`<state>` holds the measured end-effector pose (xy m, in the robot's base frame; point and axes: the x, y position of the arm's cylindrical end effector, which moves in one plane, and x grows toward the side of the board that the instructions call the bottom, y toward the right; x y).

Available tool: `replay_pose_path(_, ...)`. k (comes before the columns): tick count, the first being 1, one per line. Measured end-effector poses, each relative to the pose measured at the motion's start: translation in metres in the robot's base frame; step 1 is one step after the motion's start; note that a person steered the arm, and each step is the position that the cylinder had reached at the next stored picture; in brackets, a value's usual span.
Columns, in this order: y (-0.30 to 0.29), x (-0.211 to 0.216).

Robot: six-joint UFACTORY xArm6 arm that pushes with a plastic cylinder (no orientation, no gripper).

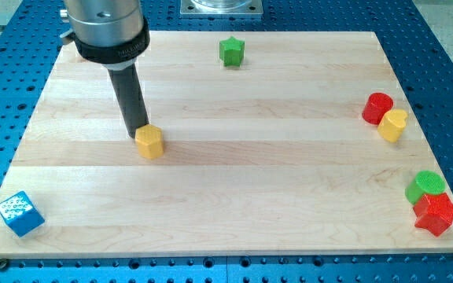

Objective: Move the hexagon left to the green circle

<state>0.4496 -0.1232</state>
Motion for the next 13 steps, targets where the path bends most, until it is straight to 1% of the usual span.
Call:
replay_pose_path(1, 0.028, 0.034)
replay_pose_path(2, 0.07, 0.039)
replay_pose_path(3, 0.056, 0.077)
replay_pose_path(4, 0.025, 0.086)
replay_pose_path(5, -0.022, 0.1)
replay_pose_path(6, -0.028, 0.124)
replay_pose_path(7, 0.028, 0.132)
replay_pose_path(8, 0.092, 0.108)
replay_pose_path(9, 0.143, 0.107)
replay_pose_path(10, 0.178, 0.107)
replay_pose_path(11, 0.189, 0.102)
replay_pose_path(12, 0.171, 0.09)
replay_pose_path(13, 0.169, 0.076)
